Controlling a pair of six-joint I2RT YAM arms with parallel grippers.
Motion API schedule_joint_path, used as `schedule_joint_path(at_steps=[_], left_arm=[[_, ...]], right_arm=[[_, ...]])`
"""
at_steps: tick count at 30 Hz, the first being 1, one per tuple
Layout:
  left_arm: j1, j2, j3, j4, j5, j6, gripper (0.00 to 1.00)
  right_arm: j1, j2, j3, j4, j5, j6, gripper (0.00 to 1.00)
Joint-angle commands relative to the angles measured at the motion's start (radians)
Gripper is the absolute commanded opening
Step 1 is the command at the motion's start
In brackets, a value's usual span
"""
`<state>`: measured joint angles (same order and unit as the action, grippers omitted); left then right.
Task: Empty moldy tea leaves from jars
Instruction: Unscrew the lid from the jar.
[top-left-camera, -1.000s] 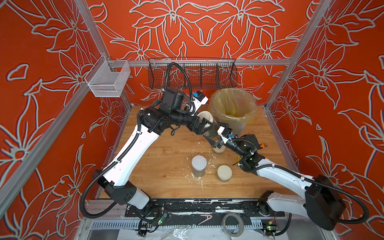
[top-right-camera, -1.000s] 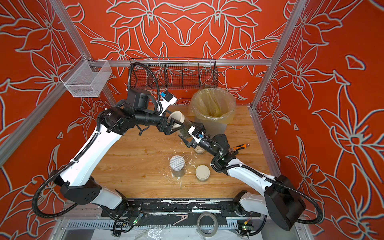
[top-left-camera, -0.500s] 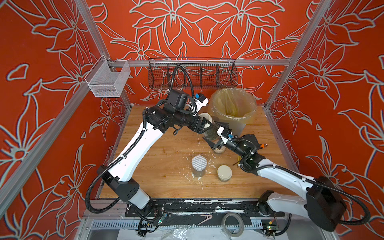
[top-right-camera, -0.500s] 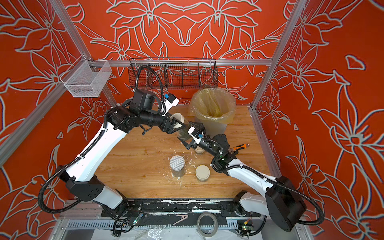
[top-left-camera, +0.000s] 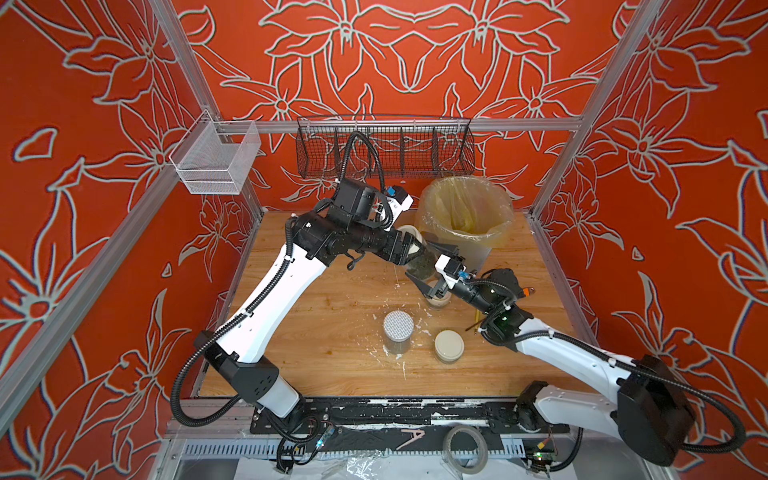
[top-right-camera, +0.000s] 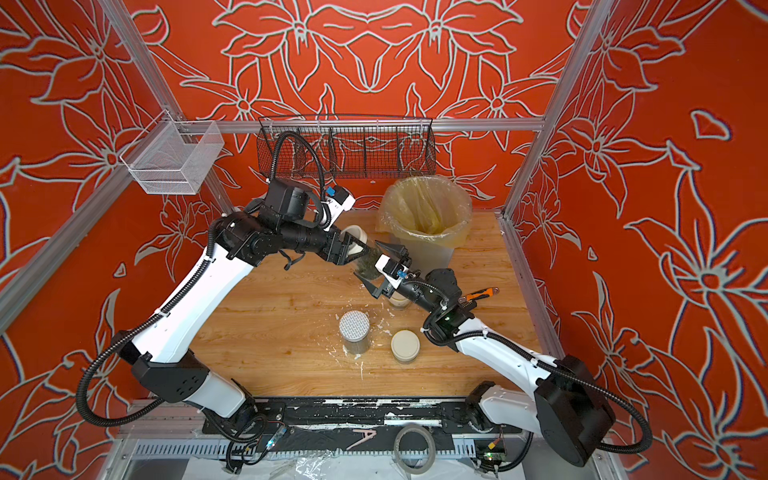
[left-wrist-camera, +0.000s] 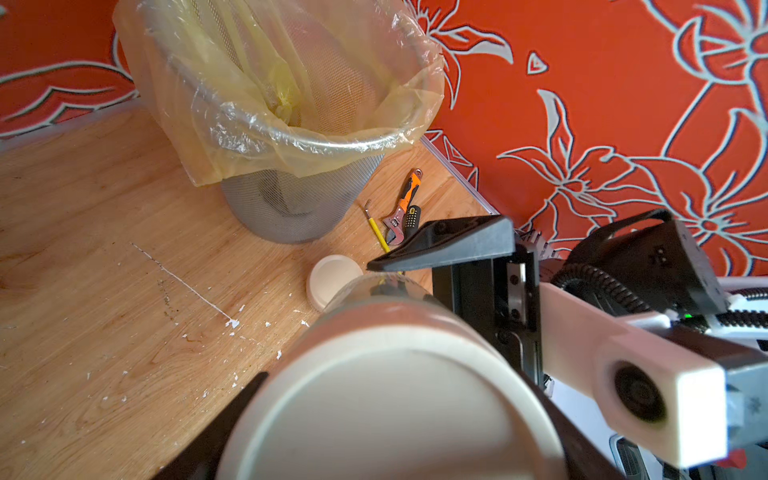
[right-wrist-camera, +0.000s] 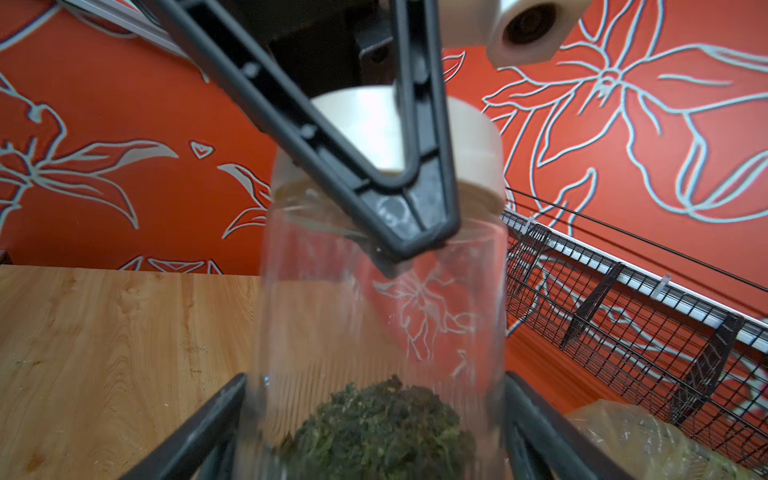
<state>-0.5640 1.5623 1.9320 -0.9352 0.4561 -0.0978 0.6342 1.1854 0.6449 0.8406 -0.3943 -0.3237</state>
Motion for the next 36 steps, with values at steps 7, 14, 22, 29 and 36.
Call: schedule_joint_path(at_steps=[7, 14, 22, 29, 36], left_arm=[[-0.007, -0.028, 0.041, 0.043, 0.072, -0.015, 0.17], [-0.006, -0.037, 0.046, 0.050, 0.058, -0.011, 0.16], [-0.007, -0.033, 0.042, 0.056, 0.057, -0.018, 0.15], [-0.007, -0.020, 0.018, 0.057, -0.127, -0.367, 0.30], [-0.008, -0.007, 0.022, 0.096, -0.007, -0.525, 0.98]], right_arm=[[0.002, 0.036, 0.080, -0.016, -0.010, 0.002, 0.75], [0.002, 0.042, 0.081, -0.026, 0.027, 0.008, 0.97], [0.002, 0.046, 0.088, -0.034, 0.027, 0.015, 0.61], [0.002, 0.035, 0.071, 0.014, 0.076, -0.038, 0.45], [0.001, 0.043, 0.069, 0.030, 0.109, -0.130, 0.40]])
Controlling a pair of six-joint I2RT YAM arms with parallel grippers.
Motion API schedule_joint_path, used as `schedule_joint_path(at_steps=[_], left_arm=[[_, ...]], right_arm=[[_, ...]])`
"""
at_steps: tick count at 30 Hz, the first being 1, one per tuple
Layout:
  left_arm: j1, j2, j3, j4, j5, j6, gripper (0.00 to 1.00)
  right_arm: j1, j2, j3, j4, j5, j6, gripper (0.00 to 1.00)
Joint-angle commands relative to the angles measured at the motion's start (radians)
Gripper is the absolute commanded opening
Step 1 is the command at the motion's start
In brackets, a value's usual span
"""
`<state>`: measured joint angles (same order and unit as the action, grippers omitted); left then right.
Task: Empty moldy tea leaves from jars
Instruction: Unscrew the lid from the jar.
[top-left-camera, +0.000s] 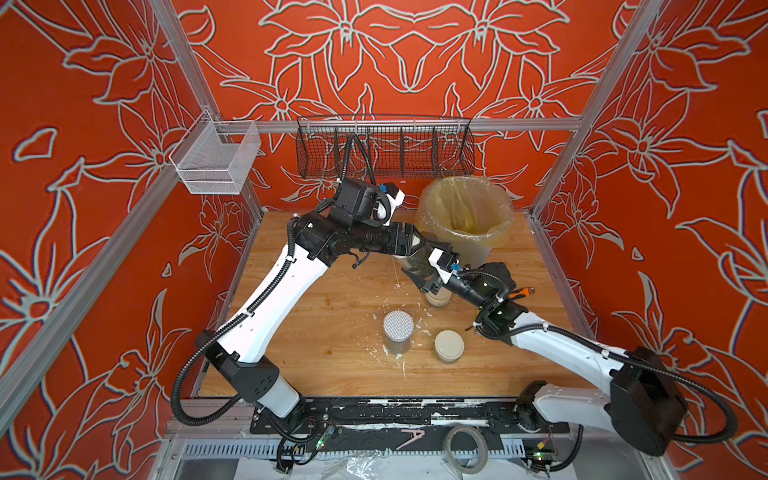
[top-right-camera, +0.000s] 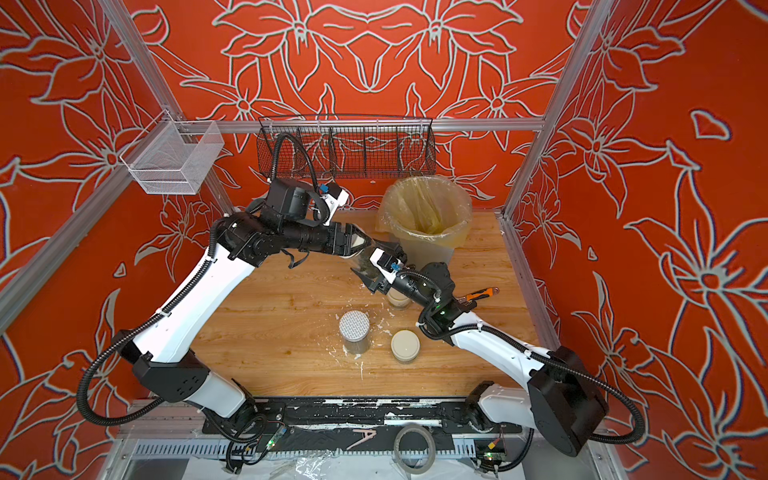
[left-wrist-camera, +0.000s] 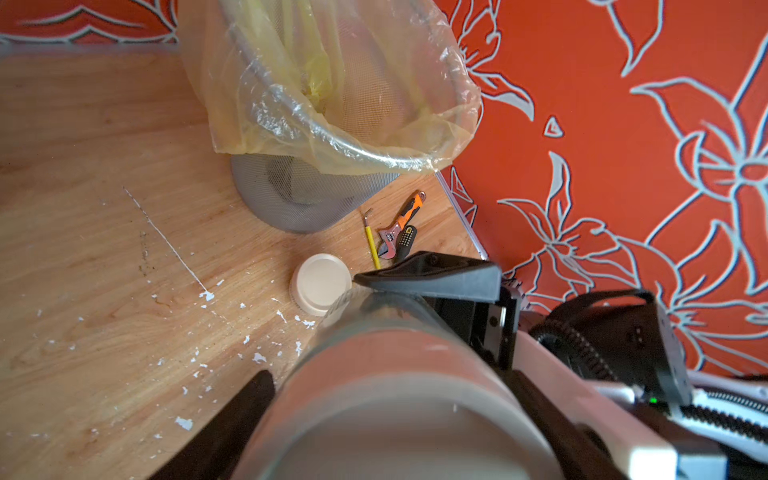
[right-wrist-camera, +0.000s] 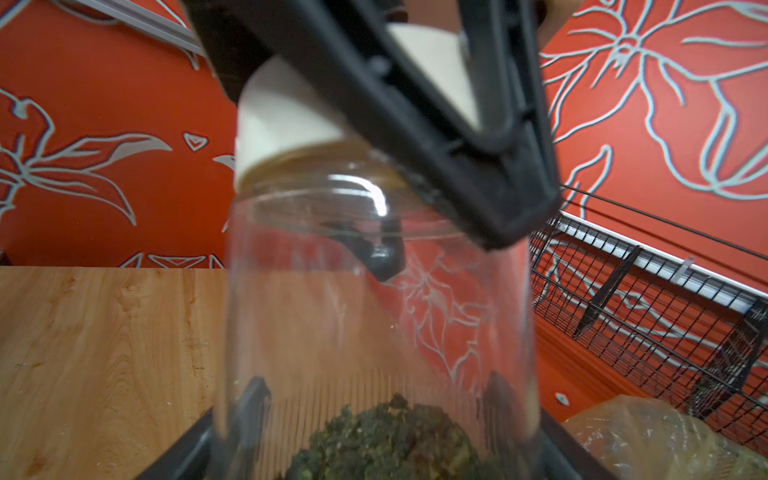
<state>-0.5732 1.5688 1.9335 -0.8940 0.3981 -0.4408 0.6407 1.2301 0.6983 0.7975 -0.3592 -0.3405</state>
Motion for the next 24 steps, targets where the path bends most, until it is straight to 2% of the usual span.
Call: schedule_joint_path(at_steps=[1, 5, 10, 14, 15, 19, 22, 24], left_arm=[[0.000, -0.026, 0.020, 0.073, 0.039, -0.177, 0.97], [0.001, -0.071, 0.028, 0.121, -0.044, -0.126, 0.97], [0.001, -0.066, 0.093, 0.070, -0.150, -0.058, 0.97], [0.003, -0.080, 0.116, 0.053, -0.199, 0.085, 0.97], [0.007, -0.090, 0.116, 0.052, -0.178, 0.143, 0.97], [0.048, -0.139, 0.117, 0.026, 0.032, 0.410, 0.97], [0.049, -0.160, 0.091, -0.059, 0.087, 0.644, 0.98], [0.049, -0.176, 0.051, -0.086, 0.113, 0.742, 0.97]], right_arm=[[-0.005, -0.002, 0.014, 0.069, 0.062, -0.110, 0.40], [-0.005, -0.013, 0.005, 0.078, 0.037, -0.076, 0.38], [-0.005, -0.021, -0.008, 0.100, 0.037, -0.041, 0.37], [-0.004, -0.041, -0.011, 0.087, 0.020, -0.022, 0.37], [-0.004, -0.048, -0.012, 0.080, 0.014, -0.019, 0.37], [-0.004, -0.077, -0.018, 0.038, 0.000, -0.009, 0.37], [-0.004, -0.099, -0.028, 0.023, -0.015, 0.003, 0.36], [-0.006, -0.113, -0.031, 0.016, -0.029, 0.014, 0.36]])
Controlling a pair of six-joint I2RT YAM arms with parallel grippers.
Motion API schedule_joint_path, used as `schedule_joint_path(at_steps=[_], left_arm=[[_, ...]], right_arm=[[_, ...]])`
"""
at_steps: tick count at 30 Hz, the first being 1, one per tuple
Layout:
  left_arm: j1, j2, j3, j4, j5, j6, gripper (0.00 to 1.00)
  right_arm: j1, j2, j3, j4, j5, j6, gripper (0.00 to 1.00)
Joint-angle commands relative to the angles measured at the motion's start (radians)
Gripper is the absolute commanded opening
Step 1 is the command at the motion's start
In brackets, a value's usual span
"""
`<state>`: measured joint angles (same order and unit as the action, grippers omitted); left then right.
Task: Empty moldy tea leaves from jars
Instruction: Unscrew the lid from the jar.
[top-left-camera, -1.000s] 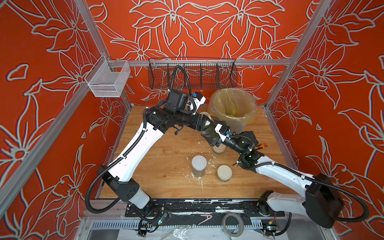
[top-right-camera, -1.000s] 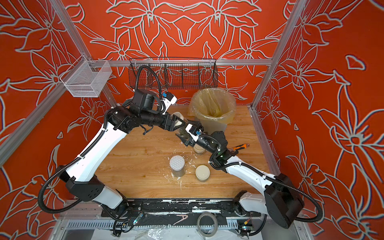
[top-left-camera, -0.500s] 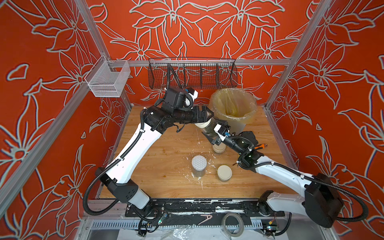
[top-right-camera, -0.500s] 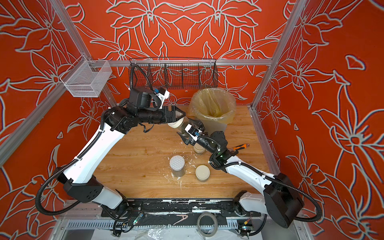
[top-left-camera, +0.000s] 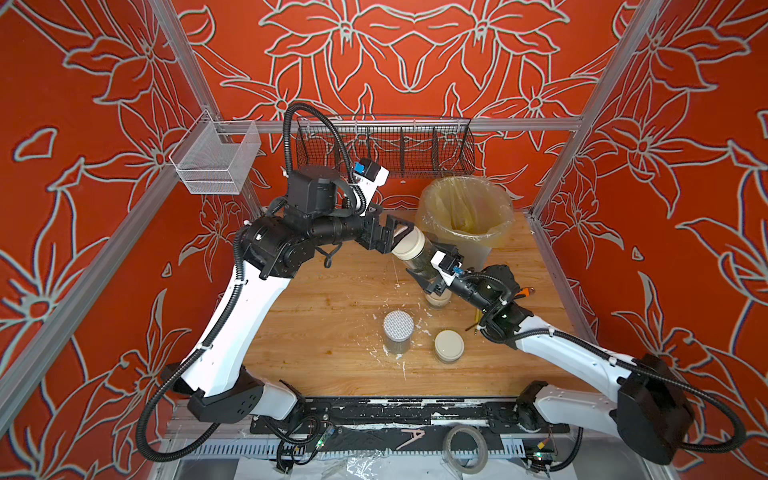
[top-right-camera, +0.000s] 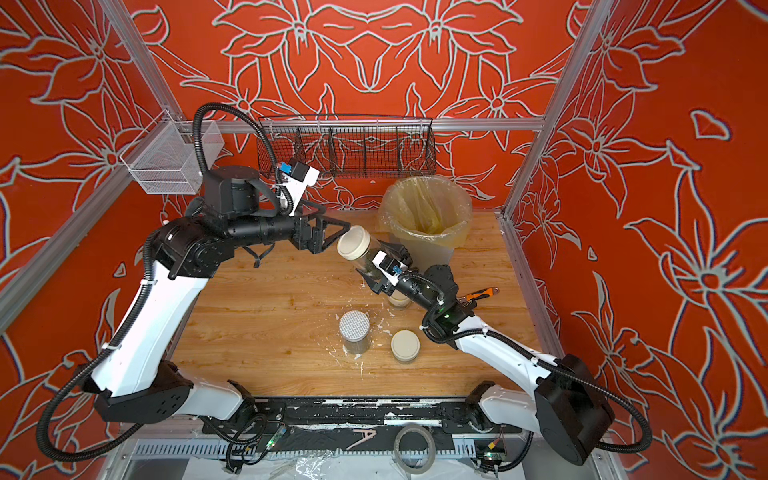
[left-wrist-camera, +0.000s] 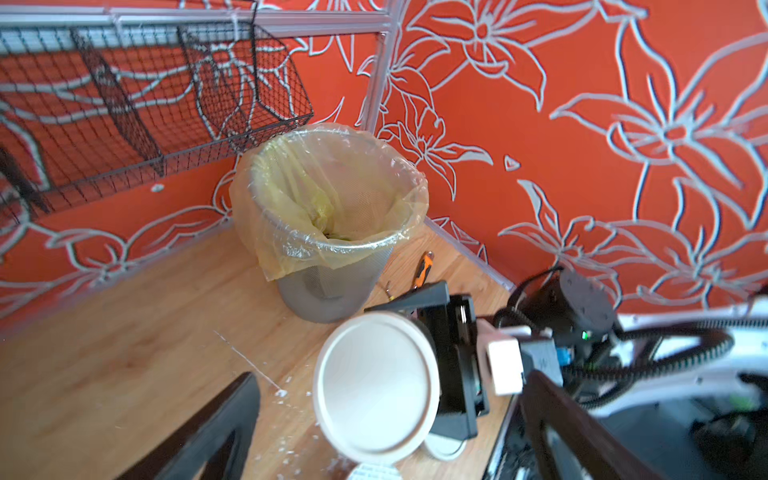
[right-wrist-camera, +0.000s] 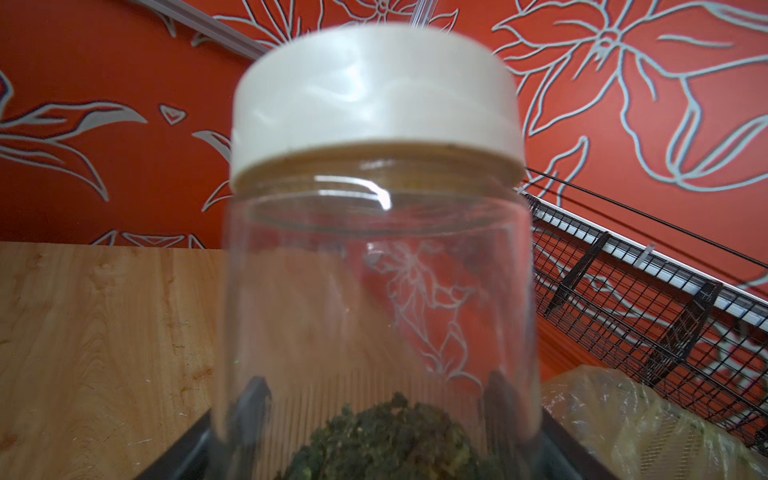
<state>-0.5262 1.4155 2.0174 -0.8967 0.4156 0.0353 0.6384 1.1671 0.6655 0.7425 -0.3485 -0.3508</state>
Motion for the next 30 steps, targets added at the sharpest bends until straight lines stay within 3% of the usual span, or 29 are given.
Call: schedule_joint_path(at_steps=[1, 6, 11, 30], left_arm=[[0.002, -0.034, -0.062, -0.082, 0.118, 0.302, 0.97], [0.002, -0.069, -0.156, -0.070, 0.198, 0.433, 0.97], [0.002, -0.033, -0.146, -0.081, 0.302, 0.456, 0.97], [-0.002, 0.046, -0.157, -0.036, 0.228, 0.437, 0.97]], right_arm=[[-0.002, -0.057, -0.001, 0.068, -0.047, 0.030, 0.36], [-0.002, -0.098, -0.010, 0.035, -0.088, 0.041, 0.35], [-0.003, -0.121, -0.001, -0.012, -0.146, 0.041, 0.34], [-0.002, -0.110, 0.028, -0.030, -0.181, 0.045, 0.32]])
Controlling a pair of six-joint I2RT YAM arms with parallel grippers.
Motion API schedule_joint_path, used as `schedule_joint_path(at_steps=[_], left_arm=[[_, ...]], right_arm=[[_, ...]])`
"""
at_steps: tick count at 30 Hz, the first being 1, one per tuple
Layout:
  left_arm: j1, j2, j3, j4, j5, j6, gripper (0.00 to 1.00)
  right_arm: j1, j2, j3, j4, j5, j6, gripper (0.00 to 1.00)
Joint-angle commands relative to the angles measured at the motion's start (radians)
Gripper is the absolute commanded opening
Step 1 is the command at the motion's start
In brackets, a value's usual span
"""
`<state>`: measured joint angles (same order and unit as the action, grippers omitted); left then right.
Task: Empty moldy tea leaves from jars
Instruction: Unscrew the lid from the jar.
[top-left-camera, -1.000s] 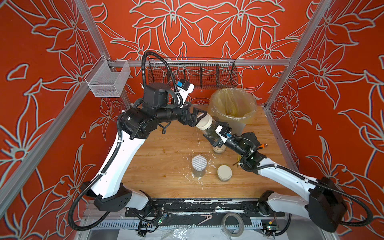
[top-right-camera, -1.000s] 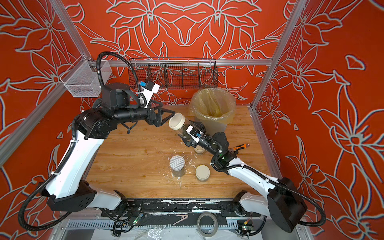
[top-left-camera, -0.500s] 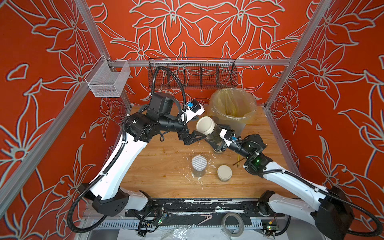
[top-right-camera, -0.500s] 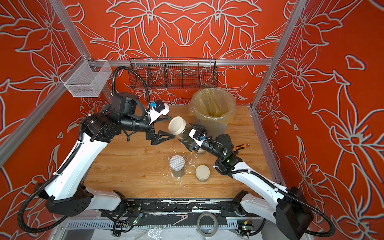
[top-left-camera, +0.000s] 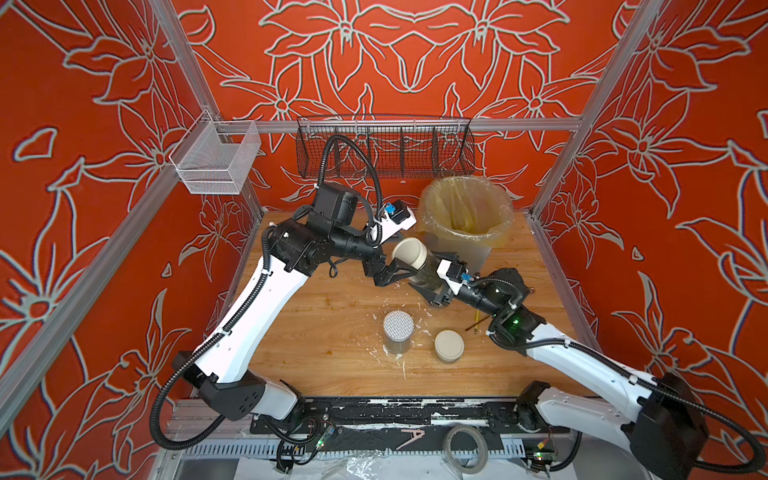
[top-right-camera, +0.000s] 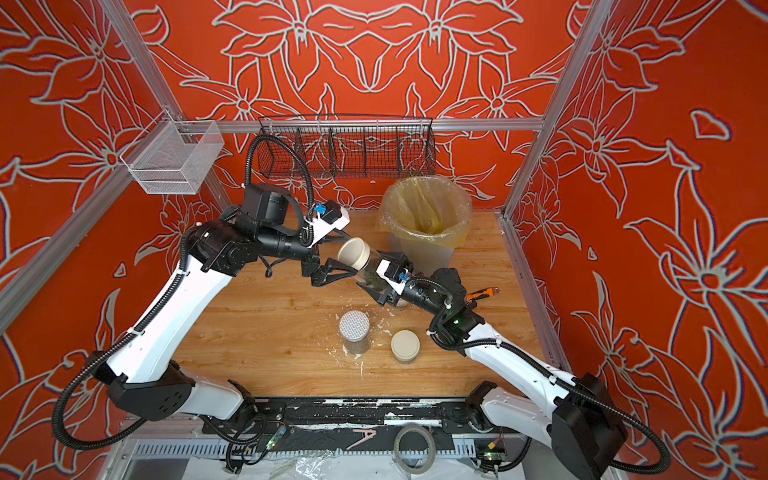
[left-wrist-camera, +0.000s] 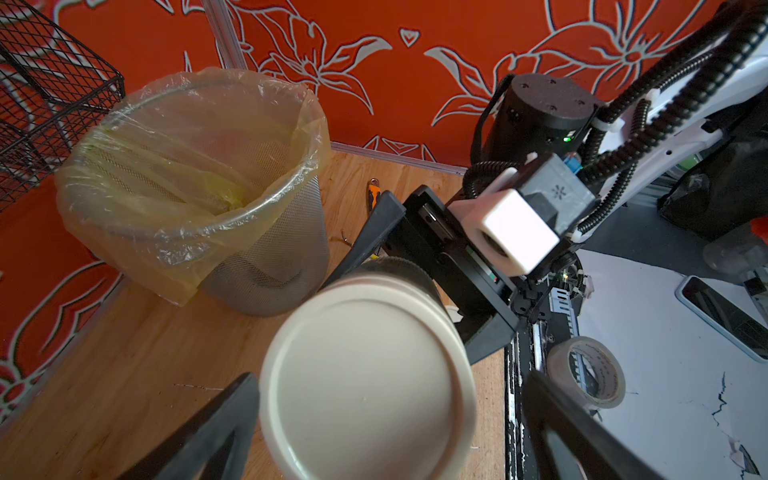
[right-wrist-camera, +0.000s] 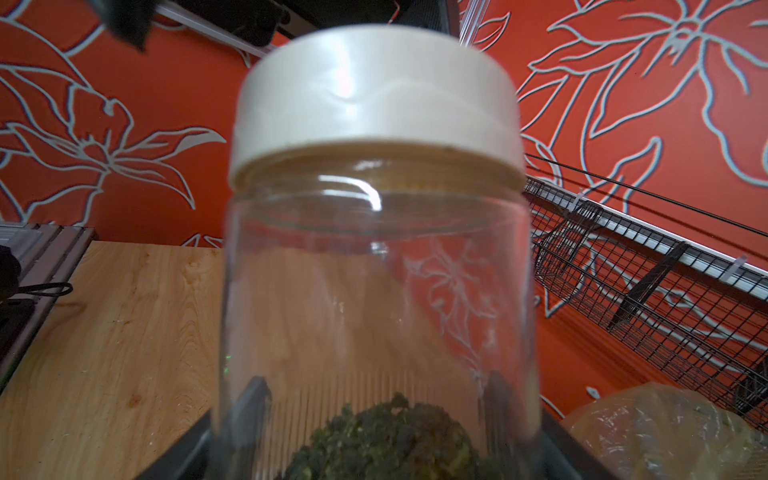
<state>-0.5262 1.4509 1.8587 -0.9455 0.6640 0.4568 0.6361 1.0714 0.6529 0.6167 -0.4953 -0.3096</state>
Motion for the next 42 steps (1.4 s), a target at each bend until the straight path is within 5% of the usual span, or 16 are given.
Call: schedule_joint_path(at_steps=[1, 15, 20, 25, 30, 36, 42], left_arm=[[-0.001, 0.010, 0.002, 0.013, -0.039, 0.009, 0.97], [0.000, 0.083, 0.066, -0.082, 0.015, -0.012, 0.98], [0.000, 0.075, 0.064, -0.056, 0.016, -0.030, 0.63], [0.000, 0.045, 0.041, 0.012, 0.023, -0.116, 0.59], [0.000, 0.037, 0.034, 0.113, -0.030, -0.402, 0.53], [0.000, 0.052, 0.076, 0.089, -0.323, -0.890, 0.43], [0.000, 0.032, 0.094, 0.064, -0.447, -1.161, 0.35]], right_arm=[[0.000, -0.015, 0.041, 0.095, -0.037, 0.004, 0.32], [0.000, -0.018, 0.047, 0.081, -0.043, 0.000, 0.31], [0.000, -0.022, 0.045, 0.067, -0.034, -0.012, 0.30], [-0.001, -0.009, 0.038, 0.060, 0.027, -0.052, 0.30], [0.001, 0.036, 0.029, 0.079, 0.190, -0.203, 0.28], [0.002, 0.125, -0.004, 0.185, 0.374, -0.389, 0.28], [0.002, 0.151, -0.028, 0.250, 0.426, -0.435, 0.28]])
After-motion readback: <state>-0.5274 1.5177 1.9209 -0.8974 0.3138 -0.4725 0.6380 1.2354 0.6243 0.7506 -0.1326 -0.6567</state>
